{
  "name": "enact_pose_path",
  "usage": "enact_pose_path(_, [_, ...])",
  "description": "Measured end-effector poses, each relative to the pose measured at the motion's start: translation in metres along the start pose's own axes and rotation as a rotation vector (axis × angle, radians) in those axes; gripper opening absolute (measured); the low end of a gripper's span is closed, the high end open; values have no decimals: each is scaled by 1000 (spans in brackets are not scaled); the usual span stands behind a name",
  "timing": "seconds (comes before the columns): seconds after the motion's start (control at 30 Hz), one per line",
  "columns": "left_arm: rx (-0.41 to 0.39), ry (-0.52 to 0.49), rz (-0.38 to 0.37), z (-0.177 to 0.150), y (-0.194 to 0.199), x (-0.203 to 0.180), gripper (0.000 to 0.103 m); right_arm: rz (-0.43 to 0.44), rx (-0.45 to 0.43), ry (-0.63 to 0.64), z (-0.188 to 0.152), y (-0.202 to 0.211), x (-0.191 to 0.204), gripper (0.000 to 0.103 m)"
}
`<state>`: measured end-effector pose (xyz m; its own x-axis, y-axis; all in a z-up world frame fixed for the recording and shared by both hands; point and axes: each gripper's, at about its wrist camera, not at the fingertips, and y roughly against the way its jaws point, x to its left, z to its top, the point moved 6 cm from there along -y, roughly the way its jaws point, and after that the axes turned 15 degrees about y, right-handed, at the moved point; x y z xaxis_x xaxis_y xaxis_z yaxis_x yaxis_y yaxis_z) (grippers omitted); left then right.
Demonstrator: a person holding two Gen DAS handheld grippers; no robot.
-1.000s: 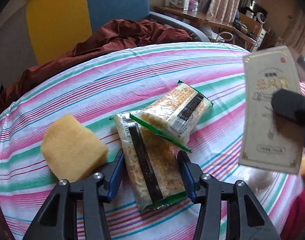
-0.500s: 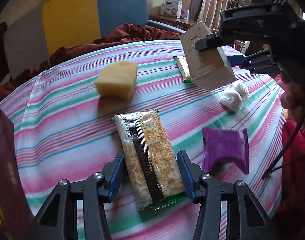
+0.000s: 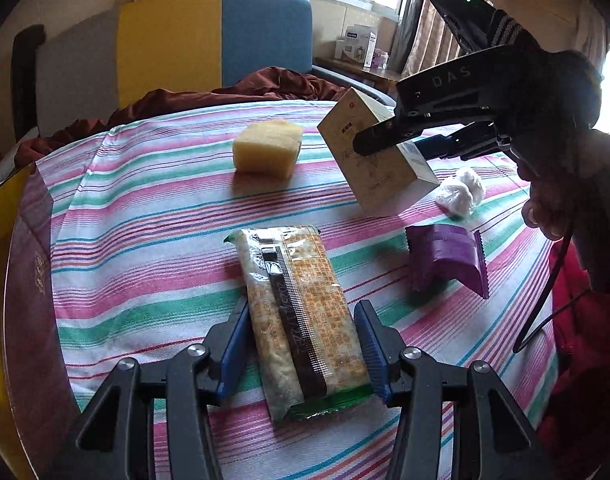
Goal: Organize objects
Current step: 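Grasp a plastic-wrapped cracker packet with the left gripper while the right gripper holds the beige box, then carry the cracker packet with the left gripper into the gold tin and release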
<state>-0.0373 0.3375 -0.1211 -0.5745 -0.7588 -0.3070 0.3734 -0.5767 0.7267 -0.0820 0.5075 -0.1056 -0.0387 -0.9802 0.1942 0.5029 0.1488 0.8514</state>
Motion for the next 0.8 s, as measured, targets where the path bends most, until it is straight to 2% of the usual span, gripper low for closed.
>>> enact_pose_path(0.2, [-10,-18,17,-2,1,-1,54,-15,11,-19,1,-2,0,51])
enact_pose_path(0.67, [-16,-23,20,-3,1,-1,54,-102,51,68,-3,-12,12,54])
enact_pose_path(0.8, [-15,-21,18,-4,2,0,54,-173,68,128,-5,-14,12,51])
